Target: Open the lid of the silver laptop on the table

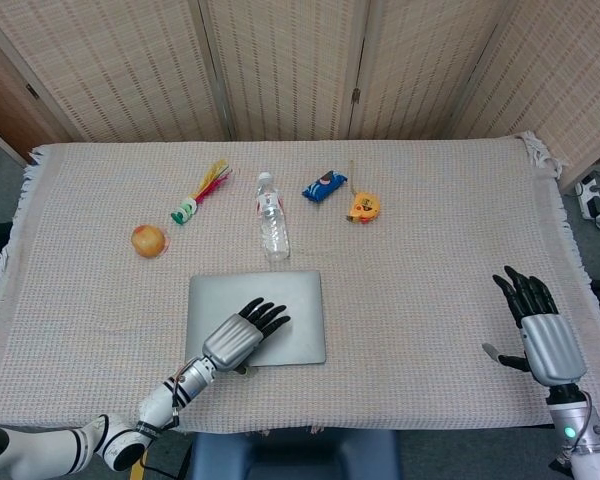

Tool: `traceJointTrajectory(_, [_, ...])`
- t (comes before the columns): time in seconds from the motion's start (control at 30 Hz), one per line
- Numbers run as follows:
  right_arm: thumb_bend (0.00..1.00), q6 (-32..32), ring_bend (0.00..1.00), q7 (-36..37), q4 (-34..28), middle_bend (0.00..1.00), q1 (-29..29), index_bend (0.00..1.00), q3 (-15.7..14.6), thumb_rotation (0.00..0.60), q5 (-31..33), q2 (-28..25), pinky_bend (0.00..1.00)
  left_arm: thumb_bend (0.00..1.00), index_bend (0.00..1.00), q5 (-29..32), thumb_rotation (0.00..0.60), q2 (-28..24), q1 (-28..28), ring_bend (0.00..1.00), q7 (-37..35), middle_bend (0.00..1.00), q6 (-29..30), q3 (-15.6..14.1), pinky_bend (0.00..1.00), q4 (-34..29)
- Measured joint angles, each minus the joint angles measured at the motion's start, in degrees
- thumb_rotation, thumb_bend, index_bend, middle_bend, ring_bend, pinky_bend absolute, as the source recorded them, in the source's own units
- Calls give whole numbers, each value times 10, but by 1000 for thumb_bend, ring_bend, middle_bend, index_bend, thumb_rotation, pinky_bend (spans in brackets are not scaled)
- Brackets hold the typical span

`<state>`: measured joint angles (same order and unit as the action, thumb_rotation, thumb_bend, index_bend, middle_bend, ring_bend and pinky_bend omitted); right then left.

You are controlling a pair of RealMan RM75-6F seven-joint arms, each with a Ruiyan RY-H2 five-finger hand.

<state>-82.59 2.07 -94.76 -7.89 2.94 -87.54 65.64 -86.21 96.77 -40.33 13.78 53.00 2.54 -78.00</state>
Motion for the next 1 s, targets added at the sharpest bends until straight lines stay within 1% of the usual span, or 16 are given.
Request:
traceJointTrajectory(0.13, [185,1,0,-3,-3,0,0,0,0,600,-1,0,0,370,99,1,600,2,3,34,-7,56,7,-3,0,6])
traceJointTrajectory(0.2, [185,3,0,-5,-4,0,-1,0,-1,600,-1,0,0,417,100,1,600,2,5,34,-12,56,11,-5,0,8])
traceJointTrajectory(0.4, [185,4,0,-10,-9,0,-3,0,0,600,-5,2,0,466,114,-3,600,4,10,37,-25,69,28,-7,0,19])
traceJointTrajectory(0.53, [186,4,0,-11,-12,0,-3,0,-2,600,-9,1,0,495,124,-8,600,12,15,47,-30,86,48,-8,0,38])
traceJointTrajectory(0.63, [186,4,0,-9,-14,0,-3,0,-5,600,-16,-2,0,528,133,-17,600,26,23,51,-36,94,78,-6,0,63])
traceJointTrajectory(0.73, [185,8,0,1,-16,0,-4,0,-12,600,-26,-7,0,570,140,-29,600,44,31,52,-51,99,120,-4,0,103])
traceJointTrajectory(0.83, [185,16,0,16,-18,0,-7,0,-20,600,-40,-13,0,621,149,-44,600,65,38,55,-80,110,165,2,0,151])
traceJointTrajectory(0.9, [185,20,0,25,-20,0,-10,0,-25,600,-50,-16,0,634,153,-54,600,80,40,59,-101,125,196,7,0,185])
traceJointTrajectory(0.97, [221,27,0,34,-22,0,-15,0,-31,600,-62,-19,0,639,158,-65,600,95,39,64,-121,135,225,14,0,218])
traceJointTrajectory(1.0, [271,31,0,37,-23,0,-18,0,-33,600,-66,-20,0,639,160,-68,600,101,38,66,-130,138,235,18,0,232])
